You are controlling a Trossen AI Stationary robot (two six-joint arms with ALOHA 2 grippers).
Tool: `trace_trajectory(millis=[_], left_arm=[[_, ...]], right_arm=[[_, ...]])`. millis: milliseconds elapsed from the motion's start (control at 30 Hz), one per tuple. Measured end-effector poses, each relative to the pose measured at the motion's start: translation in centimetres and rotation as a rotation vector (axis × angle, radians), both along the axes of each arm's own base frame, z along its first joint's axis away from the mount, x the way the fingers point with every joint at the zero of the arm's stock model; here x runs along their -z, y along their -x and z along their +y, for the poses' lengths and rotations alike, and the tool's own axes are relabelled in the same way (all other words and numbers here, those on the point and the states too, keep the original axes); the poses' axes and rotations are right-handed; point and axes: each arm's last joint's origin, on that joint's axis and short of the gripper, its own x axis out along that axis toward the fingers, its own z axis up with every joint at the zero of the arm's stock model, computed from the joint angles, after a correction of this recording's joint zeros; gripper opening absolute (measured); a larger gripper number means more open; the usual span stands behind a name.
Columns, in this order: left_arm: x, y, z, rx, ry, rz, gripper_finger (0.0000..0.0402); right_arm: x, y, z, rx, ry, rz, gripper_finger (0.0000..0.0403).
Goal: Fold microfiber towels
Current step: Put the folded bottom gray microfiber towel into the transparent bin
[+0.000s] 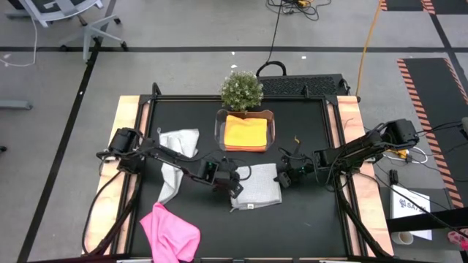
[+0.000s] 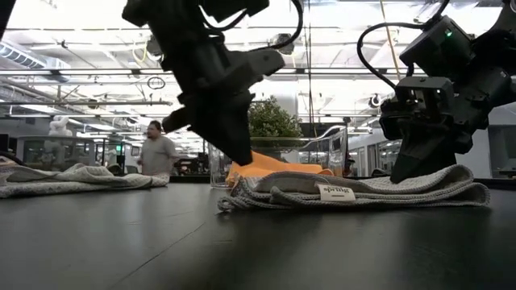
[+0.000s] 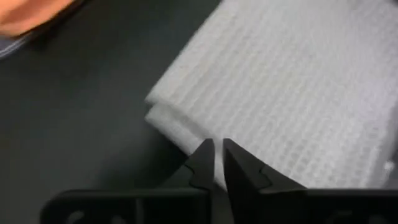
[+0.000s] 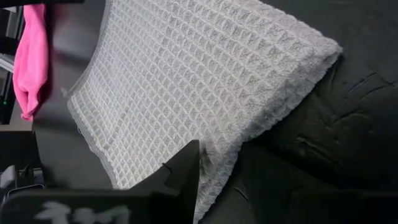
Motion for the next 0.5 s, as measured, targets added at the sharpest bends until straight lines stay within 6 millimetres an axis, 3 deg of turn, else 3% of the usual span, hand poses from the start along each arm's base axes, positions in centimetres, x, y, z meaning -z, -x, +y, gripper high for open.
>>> trace_trajectory(millis=[200,500], left_arm=[[0.8,-0.3,1.0,0.035,0.115,0.051,0.0101],[0.7,-0.3,2.2,-0.089,0.211,0.064,0.0172]], right_arm=[[0.0,0.0,0.0,-0.003,-0.001,-0.001,0.0118],[-0.1,0.0,0.1,-0.021,-0.017,-0.007,0.0118]])
